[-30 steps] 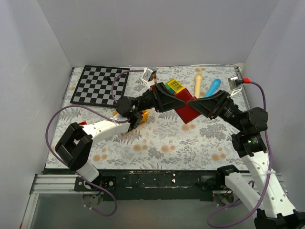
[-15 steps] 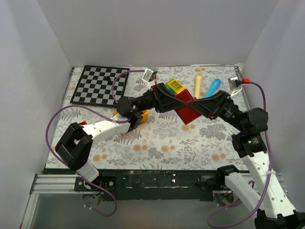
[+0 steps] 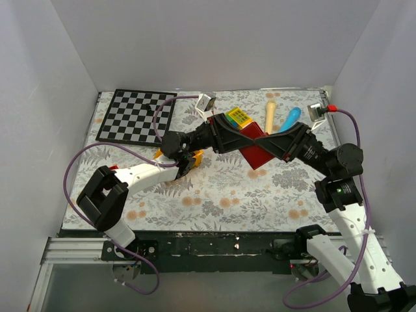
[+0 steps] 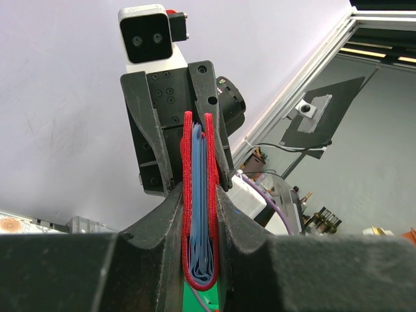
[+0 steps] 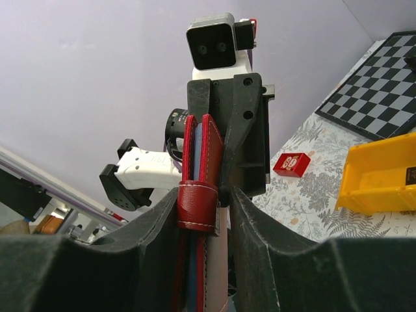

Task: Put the credit cards into the card holder
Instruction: Close the card holder at the center of the board.

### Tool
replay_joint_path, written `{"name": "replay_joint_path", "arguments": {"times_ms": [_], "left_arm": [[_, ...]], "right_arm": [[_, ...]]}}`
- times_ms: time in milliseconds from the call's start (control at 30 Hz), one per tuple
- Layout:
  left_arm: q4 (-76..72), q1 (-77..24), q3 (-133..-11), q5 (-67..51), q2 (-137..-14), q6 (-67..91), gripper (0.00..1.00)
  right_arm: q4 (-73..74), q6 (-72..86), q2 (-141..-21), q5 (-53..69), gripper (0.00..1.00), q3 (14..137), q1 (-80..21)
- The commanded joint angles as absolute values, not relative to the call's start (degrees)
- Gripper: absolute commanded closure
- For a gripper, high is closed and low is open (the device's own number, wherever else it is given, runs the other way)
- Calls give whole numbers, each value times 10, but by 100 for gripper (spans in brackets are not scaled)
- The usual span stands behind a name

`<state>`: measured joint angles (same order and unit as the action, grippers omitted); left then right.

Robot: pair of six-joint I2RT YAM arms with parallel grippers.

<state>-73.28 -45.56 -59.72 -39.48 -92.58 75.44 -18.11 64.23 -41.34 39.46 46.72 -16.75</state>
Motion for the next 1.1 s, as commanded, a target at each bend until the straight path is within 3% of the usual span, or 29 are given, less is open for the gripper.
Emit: {"name": "replay_joint_path", "arguments": {"times_ms": [0, 200, 400, 633, 667, 833, 933, 1067], "left_arm": [[-750, -461, -621, -392, -918, 756, 100], [-745, -461, -621, -391, -918, 753, 100], [-737, -461, -622, -389, -916, 748, 100], [-736, -461, -621, -386, -919, 746, 100], [-734, -461, -621, -385, -918, 744, 97], [-722, -461, -607, -381, -909, 734, 57], [-727, -457, -599, -379, -904, 735, 51], [-728, -453, -585, -375, -896, 735, 51]], "right_arm": [[-181, 625, -414, 402, 61, 490, -171], [-171, 619, -414, 402, 84, 496, -171], [-157, 611, -417, 403, 99, 498, -172], [-156, 602, -416, 406, 99, 499, -172], [-156, 603, -415, 405, 99, 498, -172], [-150, 595, -405, 390, 99, 500, -172], [-149, 595, -402, 388, 99, 499, -172], [-150, 597, -402, 386, 99, 499, -172]]}}
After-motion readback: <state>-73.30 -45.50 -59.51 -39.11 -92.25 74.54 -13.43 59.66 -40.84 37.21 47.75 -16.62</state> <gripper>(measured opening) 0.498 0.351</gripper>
